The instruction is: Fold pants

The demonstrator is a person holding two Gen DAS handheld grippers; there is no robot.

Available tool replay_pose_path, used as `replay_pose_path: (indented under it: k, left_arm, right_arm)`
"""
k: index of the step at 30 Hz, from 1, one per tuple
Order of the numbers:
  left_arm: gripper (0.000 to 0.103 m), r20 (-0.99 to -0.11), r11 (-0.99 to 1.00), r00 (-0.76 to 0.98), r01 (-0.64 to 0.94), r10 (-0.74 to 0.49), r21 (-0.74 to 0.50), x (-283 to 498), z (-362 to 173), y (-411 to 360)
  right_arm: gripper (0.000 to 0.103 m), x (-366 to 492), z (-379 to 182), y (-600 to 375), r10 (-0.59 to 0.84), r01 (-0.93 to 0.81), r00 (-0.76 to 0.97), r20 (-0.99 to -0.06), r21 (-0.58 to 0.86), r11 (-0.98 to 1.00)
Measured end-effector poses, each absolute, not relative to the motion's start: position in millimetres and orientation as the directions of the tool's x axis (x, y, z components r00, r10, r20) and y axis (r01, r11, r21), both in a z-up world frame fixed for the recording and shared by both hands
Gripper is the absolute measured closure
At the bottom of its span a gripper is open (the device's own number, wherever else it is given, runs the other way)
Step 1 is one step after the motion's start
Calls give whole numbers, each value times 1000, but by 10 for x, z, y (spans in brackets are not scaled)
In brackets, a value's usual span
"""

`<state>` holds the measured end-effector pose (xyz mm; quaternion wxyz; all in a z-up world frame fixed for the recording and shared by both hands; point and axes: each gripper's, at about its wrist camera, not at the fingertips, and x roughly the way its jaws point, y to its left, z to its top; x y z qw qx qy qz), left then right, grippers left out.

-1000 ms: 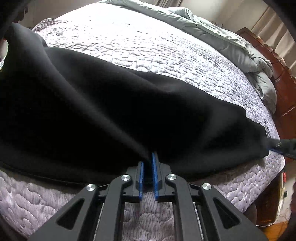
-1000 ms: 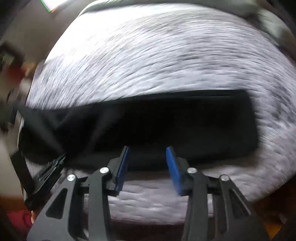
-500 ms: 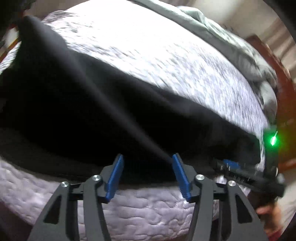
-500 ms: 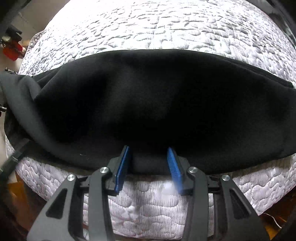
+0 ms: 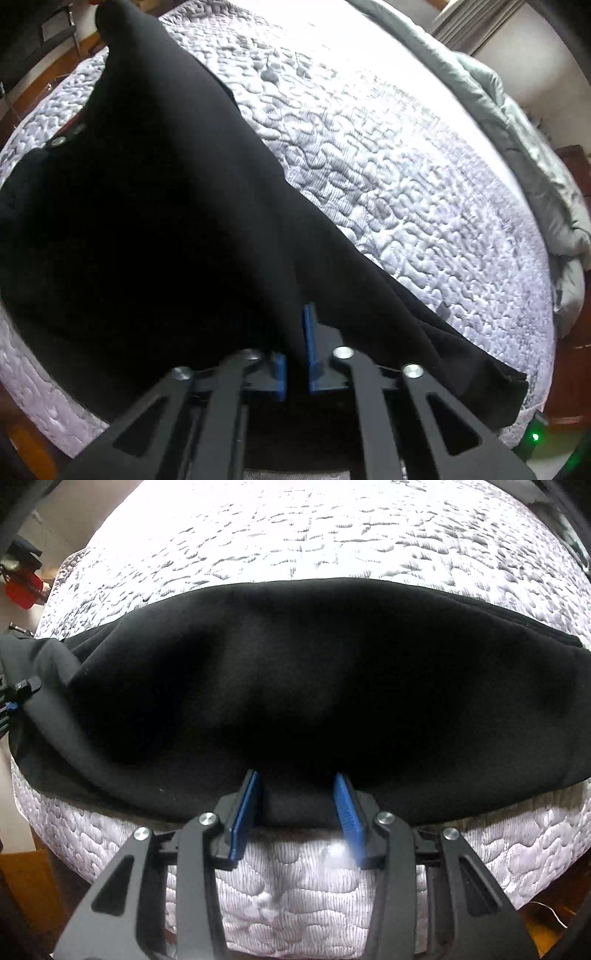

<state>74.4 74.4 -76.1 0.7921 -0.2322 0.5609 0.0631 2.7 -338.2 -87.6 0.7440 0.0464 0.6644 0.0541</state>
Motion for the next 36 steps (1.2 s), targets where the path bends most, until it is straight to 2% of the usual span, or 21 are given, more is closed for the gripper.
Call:
replay_pose_path:
  k: [5,10,14,16,18,21,26,28,33,36]
  left_arm:
    - [98,-873,893,480,-352,-83,-279,108,-666,732]
    - [97,-889,893,453,-372,-63,-253,-317,-1012,697]
    - [96,-872,880,479,-364,-104,-305,-301,-1053,765]
    - [89,-874,865,462,-365,-152,-343,-262,-1027,828]
    - [74,-877,849,445,-378,-183,-369,-257,-1012,936]
    - [65,-870,810,456,-430,-186,-398,-326,-947,1145]
    - [63,-871,781,453,-468,-190,-413,-350,-949,1563]
    - [63,-867,761,456,-486,-199,-430,-374,-938,1678]
    - [62,-877,742,459,-535,-145,-403,-351,-907,1985]
    - [62,-868,673,465,-588,-173,-449,-291,-1007,2230]
  right_arm:
    - [61,75,-860,-3424,166,-9,81,-983,166,986]
    - [61,63,-823,-3422,135,-19,68,-988,134,991]
    - [50,67,-715,-3284,83,-37,72,-994,80,996]
    - [50,19,-579,-3133,84,-82,102,-991,76,994]
    - [48,-39,-445,-2902,128,-146,120,-984,110,983]
    - [48,-105,-422,-2525,189,-229,93,-977,164,960]
    - [50,-113,-552,-1966,200,-290,38,-979,181,940]
    - [49,-82,-581,-1853,161,-306,35,-986,143,941]
    - [46,-90,-672,-1713,115,-299,29,-993,101,949]
    - [45,-70,-706,-1619,112,-298,29,-993,99,949]
